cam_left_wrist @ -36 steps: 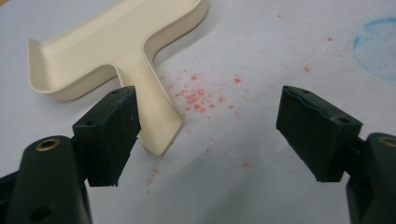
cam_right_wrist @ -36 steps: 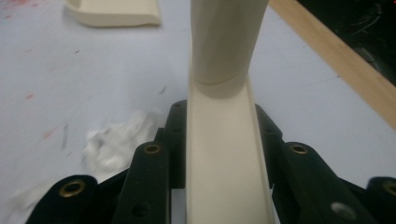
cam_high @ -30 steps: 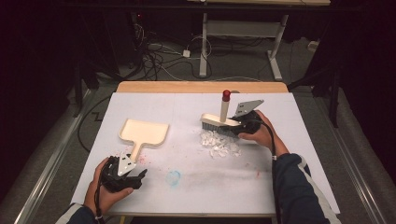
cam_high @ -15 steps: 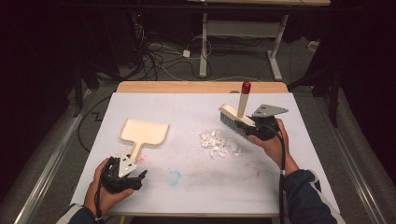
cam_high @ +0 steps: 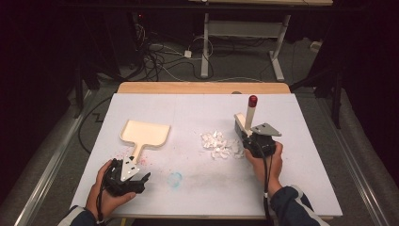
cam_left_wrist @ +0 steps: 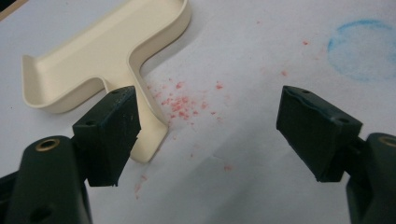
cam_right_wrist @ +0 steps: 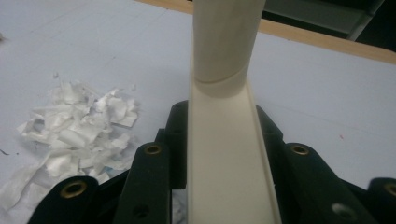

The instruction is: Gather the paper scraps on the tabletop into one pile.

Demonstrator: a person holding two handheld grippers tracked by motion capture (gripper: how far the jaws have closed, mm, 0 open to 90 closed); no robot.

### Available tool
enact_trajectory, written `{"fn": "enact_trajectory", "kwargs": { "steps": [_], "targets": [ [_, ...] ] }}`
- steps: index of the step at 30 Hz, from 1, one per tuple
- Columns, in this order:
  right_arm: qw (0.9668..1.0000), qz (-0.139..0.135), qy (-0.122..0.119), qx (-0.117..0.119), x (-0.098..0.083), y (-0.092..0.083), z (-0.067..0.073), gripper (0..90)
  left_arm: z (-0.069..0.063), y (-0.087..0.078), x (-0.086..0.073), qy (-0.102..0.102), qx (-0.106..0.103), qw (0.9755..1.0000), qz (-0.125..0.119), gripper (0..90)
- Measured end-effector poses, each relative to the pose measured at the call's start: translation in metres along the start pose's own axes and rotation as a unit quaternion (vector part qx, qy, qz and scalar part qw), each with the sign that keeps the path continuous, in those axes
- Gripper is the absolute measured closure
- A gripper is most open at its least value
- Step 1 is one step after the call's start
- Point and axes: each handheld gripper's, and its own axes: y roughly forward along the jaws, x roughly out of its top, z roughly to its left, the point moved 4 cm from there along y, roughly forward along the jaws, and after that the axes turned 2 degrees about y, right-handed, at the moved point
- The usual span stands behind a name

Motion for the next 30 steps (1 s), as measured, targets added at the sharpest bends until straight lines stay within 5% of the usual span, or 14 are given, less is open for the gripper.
{"fn": "enact_trajectory", "kwargs": {
  "steps": [6, 12, 21, 30],
  "targets": [
    [0.9995, -0.011, 0.012, 0.025, 0.008, 0.011, 0.032, 67.5, 0.001, 0.000, 0.001, -0.001, 0.001, 1.0000, -0.002, 20.8],
    [0.9993, -0.021, -0.005, 0.032, 0.014, 0.019, 0.055, 67.5, 0.001, 0.000, 0.001, 0.001, 0.002, 1.0000, -0.003, 20.8],
    [0.9978, -0.058, 0.007, 0.032, 0.028, 0.001, 0.034, 67.5, 0.002, 0.000, 0.002, 0.010, 0.005, 0.9999, -0.005, 20.8],
    [0.9897, -0.064, -0.009, 0.128, 0.036, -0.022, 0.026, 67.5, 0.003, 0.000, 0.000, 0.003, 0.008, 1.0000, -0.002, 20.8]
  ]
}}
